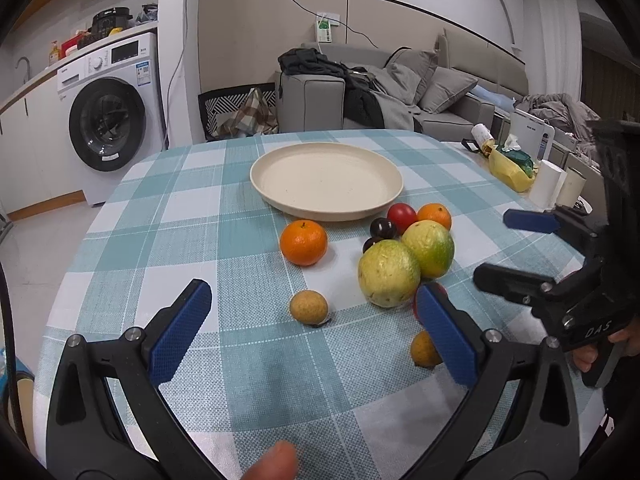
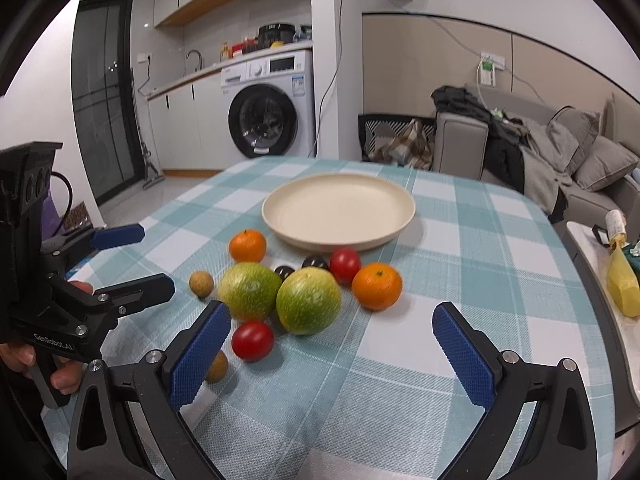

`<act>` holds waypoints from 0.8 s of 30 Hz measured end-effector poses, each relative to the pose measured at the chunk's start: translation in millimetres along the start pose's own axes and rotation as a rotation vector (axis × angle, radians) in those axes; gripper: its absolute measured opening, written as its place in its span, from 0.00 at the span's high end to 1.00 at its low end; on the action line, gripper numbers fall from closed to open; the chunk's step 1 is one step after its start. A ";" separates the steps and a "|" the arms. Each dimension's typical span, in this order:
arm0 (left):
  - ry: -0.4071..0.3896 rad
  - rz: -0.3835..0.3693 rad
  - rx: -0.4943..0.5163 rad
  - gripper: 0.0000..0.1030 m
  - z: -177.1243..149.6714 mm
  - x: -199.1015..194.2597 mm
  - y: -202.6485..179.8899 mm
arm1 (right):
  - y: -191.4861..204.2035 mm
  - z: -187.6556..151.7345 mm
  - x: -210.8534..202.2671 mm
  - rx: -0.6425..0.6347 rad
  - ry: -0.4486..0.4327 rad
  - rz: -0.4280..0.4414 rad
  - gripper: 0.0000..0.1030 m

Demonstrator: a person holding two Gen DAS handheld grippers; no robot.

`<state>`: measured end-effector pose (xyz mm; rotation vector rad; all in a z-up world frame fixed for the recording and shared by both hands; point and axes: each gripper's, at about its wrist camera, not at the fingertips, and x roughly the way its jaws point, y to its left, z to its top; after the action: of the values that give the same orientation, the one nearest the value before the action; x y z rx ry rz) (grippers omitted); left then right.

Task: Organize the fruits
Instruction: 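Grasp the brown fruit with left tool while right tool grasps the green citrus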

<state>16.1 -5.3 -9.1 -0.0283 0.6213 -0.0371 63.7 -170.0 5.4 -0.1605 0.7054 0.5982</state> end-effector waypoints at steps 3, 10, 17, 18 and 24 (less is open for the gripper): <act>0.023 0.035 0.011 0.01 0.4 6.1 2.7 | 1.3 0.5 13.4 0.007 0.067 0.019 0.01; 0.087 0.038 -0.024 0.01 1.3 21.9 17.3 | -13.3 6.3 28.9 0.092 0.127 0.077 0.14; 0.166 0.010 -0.049 0.04 2.7 44.7 29.8 | -13.4 10.9 41.6 0.107 0.166 0.124 0.26; 0.176 0.012 -0.053 0.05 2.8 47.9 31.6 | -12.8 11.7 42.7 0.105 0.168 0.130 0.27; 0.241 0.005 -0.077 0.18 2.0 64.9 36.6 | -13.5 15.0 50.8 0.124 0.182 0.150 0.36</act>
<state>71.0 28.4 -46.6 -0.0979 0.8638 -0.0116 110.4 -152.7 -17.1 -0.0468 0.9343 0.6865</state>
